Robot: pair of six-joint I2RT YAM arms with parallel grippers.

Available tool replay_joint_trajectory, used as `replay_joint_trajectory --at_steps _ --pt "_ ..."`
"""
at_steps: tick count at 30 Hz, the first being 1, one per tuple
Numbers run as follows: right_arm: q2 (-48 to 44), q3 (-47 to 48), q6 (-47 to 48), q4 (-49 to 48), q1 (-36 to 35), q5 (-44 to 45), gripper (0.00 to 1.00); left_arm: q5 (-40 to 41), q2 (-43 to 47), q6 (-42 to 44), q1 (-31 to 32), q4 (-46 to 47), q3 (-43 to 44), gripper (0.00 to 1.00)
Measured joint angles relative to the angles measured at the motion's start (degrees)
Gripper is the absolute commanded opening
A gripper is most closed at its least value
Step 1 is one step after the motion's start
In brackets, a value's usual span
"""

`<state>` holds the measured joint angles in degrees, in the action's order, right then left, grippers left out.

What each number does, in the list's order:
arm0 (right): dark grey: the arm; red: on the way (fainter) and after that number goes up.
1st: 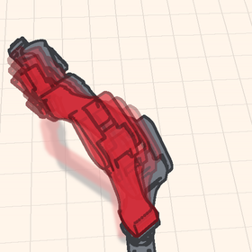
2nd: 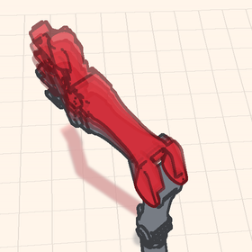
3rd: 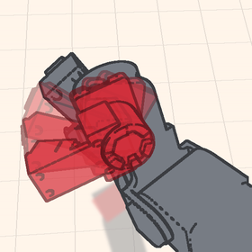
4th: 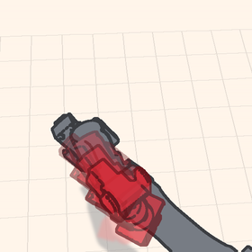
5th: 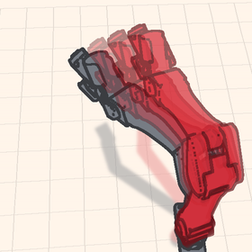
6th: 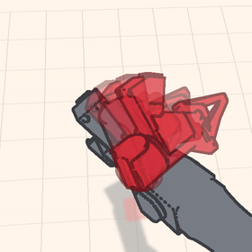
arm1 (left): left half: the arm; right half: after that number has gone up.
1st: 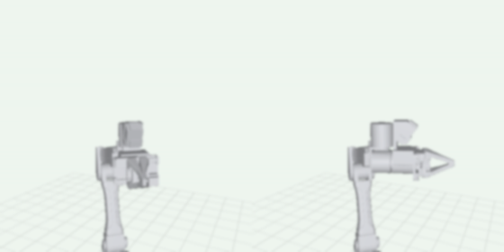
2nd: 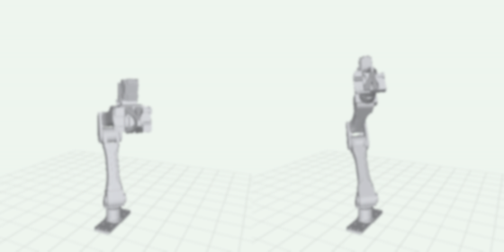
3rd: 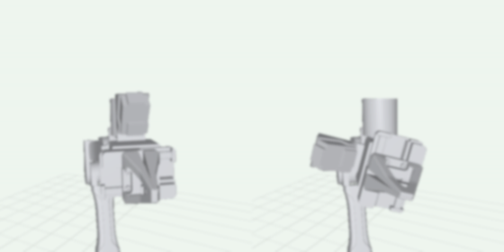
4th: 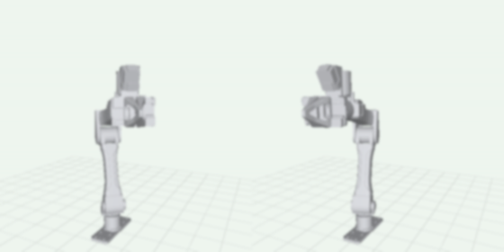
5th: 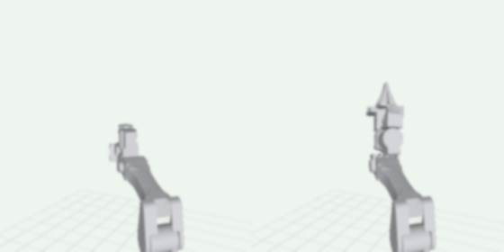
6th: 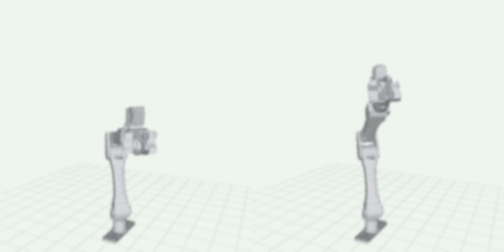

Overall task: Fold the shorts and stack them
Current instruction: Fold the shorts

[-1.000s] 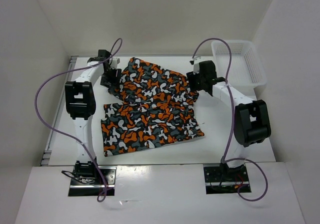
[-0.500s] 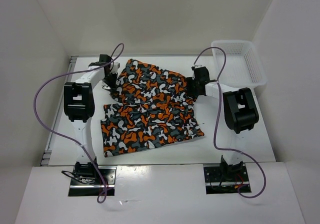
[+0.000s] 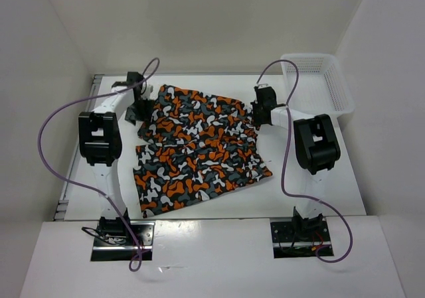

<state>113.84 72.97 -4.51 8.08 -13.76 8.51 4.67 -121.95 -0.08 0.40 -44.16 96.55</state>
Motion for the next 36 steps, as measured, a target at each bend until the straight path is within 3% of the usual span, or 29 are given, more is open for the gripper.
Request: replay_joint_trajectory --at_steps 7,11,18,20,21,25,26,31,32,33,35,36 --pt "-0.2 0.26 9.75 -0.15 -1.07 -1.7 0.0 -8.87 -11.65 -0.11 -0.31 3.08 33.86 0.72" --pt "-1.46 0.26 15.08 1.86 -1.53 -3.82 0.0 -13.75 -21.62 -0.09 -0.04 5.2 47.89 0.76" --pt "-3.48 0.31 19.65 6.08 -3.28 -5.29 0.0 -15.28 -35.6 0.66 1.36 4.85 54.93 0.85" --pt "-4.24 0.24 20.74 6.78 -4.55 -5.49 0.0 -15.58 -36.44 0.07 1.84 5.38 57.2 0.86" --pt "-4.7 0.17 21.16 7.23 -5.33 -5.77 0.0 -15.67 -36.46 0.07 2.05 5.31 58.1 0.92" --pt "-6.67 -0.37 22.6 8.15 -8.59 -6.91 0.0 -16.74 -37.42 -0.11 3.17 5.75 62.36 0.92" --pt "-6.86 -0.44 22.77 8.26 -9.03 -7.17 0.0 -17.03 -37.88 -0.09 3.41 6.05 63.12 0.9" --pt "-7.1 -0.96 23.23 8.55 -9.9 -7.28 0.0 -18.1 -40.17 -0.2 4.96 5.84 63.69 0.59" --pt "-7.1 -1.05 23.26 8.68 -9.9 -7.1 0.0 -18.29 -40.81 -0.22 5.14 5.6 63.67 0.38" --pt "-7.1 -1.14 23.26 8.68 -9.88 -6.8 0.0 -18.38 -41.2 -0.22 5.42 5.77 63.6 0.24" --pt "-7.1 -1.16 23.23 8.66 -9.86 -5.92 0.0 -18.45 -41.22 -0.2 5.75 5.29 63.39 0.01" --pt "-7.1 -1.16 23.21 8.61 -9.86 -5.55 0.0 -18.34 -41.22 -0.33 5.84 5.22 63.25 0.0"
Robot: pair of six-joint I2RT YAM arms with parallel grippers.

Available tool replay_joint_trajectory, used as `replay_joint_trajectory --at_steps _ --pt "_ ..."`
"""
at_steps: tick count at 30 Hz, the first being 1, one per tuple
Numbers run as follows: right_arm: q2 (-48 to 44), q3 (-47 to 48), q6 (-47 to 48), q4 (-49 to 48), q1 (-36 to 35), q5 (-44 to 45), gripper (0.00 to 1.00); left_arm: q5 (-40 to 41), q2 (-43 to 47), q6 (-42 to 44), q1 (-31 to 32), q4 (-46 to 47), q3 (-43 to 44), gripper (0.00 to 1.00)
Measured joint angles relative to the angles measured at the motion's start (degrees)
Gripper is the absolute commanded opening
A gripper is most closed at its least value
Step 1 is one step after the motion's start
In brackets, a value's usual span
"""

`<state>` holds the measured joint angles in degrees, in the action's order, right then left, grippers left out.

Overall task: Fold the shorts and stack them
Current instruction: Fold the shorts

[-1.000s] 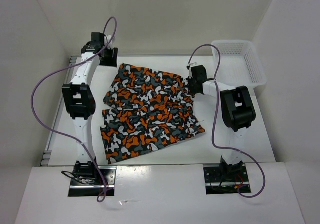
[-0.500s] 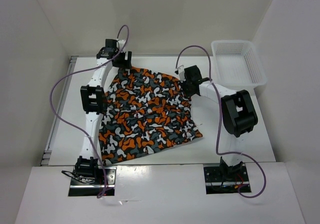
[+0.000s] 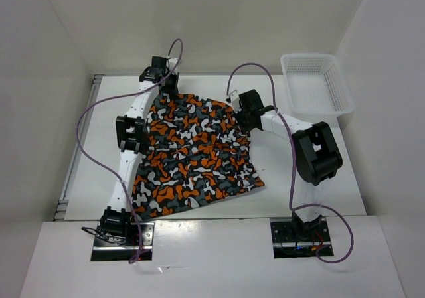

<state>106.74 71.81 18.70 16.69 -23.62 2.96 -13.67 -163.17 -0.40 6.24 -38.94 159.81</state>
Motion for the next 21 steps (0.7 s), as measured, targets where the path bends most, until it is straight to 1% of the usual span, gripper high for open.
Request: replay_joint_trajectory --at_steps 5,6,7,8,9,11,13,18,21 --pt "0.0 0.0 0.0 -0.46 0.0 1.79 0.0 0.55 0.07 0.15 -0.31 0.59 -0.5 0.01" --pt "0.0 -0.02 0.0 -0.52 0.02 2.01 0.0 0.59 0.13 0.13 -0.5 0.66 -0.59 0.13" --pt "0.0 -0.09 0.0 -0.61 0.17 2.25 0.0 0.79 0.17 0.13 -0.7 0.66 -0.59 0.63" --pt "0.0 -0.2 0.0 -0.76 0.28 2.32 0.0 0.98 0.28 0.31 -0.92 0.61 -0.57 0.77" --pt "0.0 -0.37 0.04 -0.9 0.31 2.4 0.0 1.03 0.48 0.17 -1.2 0.63 -0.55 0.81" --pt "-0.13 -1.05 0.07 -1.29 0.31 2.49 0.0 2.29 0.83 0.2 -1.77 -0.13 -0.07 0.88" --pt "-0.26 -1.57 0.31 -1.27 0.31 2.56 0.0 3.61 0.87 0.33 -2.45 -0.46 0.59 0.91" --pt "-0.81 -2.21 0.7 -1.25 0.31 2.45 0.0 7.23 1.03 0.22 -3.93 -0.5 1.36 0.92" --pt "-1.4 -2.71 0.92 -1.25 0.35 2.34 0.0 7.67 1.25 0.22 -4.66 -0.79 0.48 0.91"
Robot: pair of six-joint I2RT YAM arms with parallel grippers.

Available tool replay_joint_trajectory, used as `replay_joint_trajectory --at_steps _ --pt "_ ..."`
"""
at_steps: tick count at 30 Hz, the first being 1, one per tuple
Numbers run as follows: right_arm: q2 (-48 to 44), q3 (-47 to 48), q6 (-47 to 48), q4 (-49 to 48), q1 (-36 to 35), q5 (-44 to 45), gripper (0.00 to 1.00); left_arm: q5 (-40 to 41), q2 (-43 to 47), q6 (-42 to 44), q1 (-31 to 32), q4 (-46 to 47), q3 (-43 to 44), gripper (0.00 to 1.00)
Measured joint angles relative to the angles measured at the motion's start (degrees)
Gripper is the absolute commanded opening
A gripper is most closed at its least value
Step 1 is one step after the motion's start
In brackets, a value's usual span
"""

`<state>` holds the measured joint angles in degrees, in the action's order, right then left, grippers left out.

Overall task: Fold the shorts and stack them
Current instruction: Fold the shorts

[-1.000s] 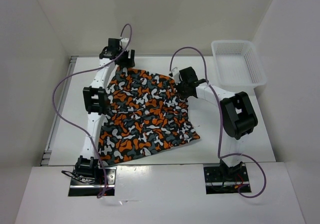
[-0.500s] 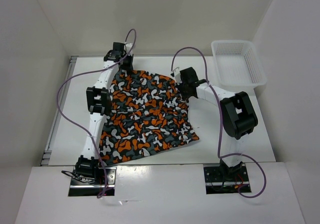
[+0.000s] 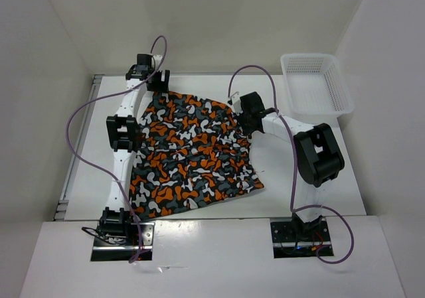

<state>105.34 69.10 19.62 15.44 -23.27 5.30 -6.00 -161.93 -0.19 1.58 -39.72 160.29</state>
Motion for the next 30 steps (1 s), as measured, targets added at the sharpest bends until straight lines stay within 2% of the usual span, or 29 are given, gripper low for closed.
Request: replay_joint_trajectory --at_steps 1,3,5,6,8,9,10,15,21,25,30 --pt "0.0 -0.02 0.02 -0.02 0.0 0.0 0.0 0.17 0.02 0.0 -0.17 -0.72 -0.46 0.91" --pt "-0.02 -0.13 0.2 0.0 0.02 0.02 0.0 -0.48 0.04 0.2 -0.17 -1.38 -1.16 0.84" --pt "-0.02 -0.13 0.39 0.0 0.02 0.0 0.0 -2.47 0.24 0.02 -0.11 -2.03 -1.29 0.68" --pt "-0.02 -0.13 0.44 0.0 0.02 0.0 0.0 -3.58 0.28 0.13 -0.07 -2.38 -1.29 0.45" --pt "-0.02 -0.13 0.5 0.02 0.02 0.0 0.0 -5.31 0.33 -0.35 0.11 -3.13 -1.31 0.15" --pt "-0.02 -0.13 0.61 0.02 0.02 0.0 0.0 -5.99 0.33 -0.09 0.22 -3.52 -1.31 0.04" --pt "-0.02 -0.13 0.63 0.02 0.02 0.04 0.0 -6.64 0.33 0.07 0.39 -4.04 -1.31 0.0" --pt "-0.02 -0.11 0.83 -0.85 0.02 3.37 0.0 -7.54 0.37 0.04 0.81 -4.98 -0.87 0.0" --pt "-0.07 2.4 2.25 -8.22 0.94 15.52 0.0 -7.48 3.26 -0.02 -0.68 -7.48 8.96 0.0" --pt "-1.64 6.58 5.11 -13.27 3.93 17.81 0.0 -12.15 13.68 -0.15 -2.05 -9.94 14.64 0.0" --pt "-7.85 8.46 8.83 -13.33 5.16 13.86 0.0 -18.49 25.81 0.0 -1.86 -18.1 19.87 0.0"
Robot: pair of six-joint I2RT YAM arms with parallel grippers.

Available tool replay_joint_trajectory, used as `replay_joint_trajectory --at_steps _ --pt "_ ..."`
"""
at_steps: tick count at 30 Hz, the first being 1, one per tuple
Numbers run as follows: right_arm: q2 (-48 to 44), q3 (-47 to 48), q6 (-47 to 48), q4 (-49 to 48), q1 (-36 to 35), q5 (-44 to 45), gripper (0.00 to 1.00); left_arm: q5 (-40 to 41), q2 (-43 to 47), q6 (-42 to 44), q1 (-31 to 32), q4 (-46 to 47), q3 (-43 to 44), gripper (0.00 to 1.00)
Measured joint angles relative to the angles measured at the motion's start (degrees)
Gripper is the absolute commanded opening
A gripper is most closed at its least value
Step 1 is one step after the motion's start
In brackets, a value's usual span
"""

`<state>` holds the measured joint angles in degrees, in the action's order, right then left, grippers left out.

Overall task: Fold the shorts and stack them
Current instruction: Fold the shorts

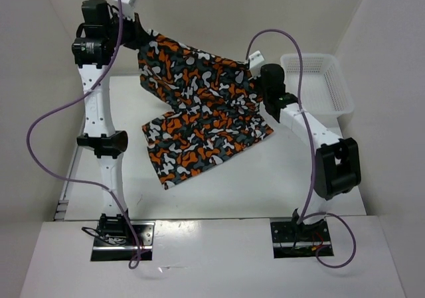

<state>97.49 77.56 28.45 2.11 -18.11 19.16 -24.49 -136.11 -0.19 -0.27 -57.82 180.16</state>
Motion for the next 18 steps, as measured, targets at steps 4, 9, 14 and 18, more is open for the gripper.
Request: replay_joint_trajectory --at_steps 4,9,14,18 --pt "-6.95 -3.45 3.74 1.62 0.02 -2.71 0.0 -3.63 5.79 0.02 0.11 -6.62 -8.39 0.0" --pt "-17.79 -13.31 8.24 5.62 0.04 -9.4 0.0 -4.22 18.93 -0.15 1.01 -2.62 -49.81 0.0" --pt "-22.47 -21.79 10.38 7.48 0.04 -13.51 0.0 0.87 36.48 -0.11 5.57 6.67 -92.3 0.0" --pt "-23.45 -25.62 13.64 10.08 0.04 -14.95 0.0 2.45 45.31 -0.07 7.06 10.19 -97.13 0.0"
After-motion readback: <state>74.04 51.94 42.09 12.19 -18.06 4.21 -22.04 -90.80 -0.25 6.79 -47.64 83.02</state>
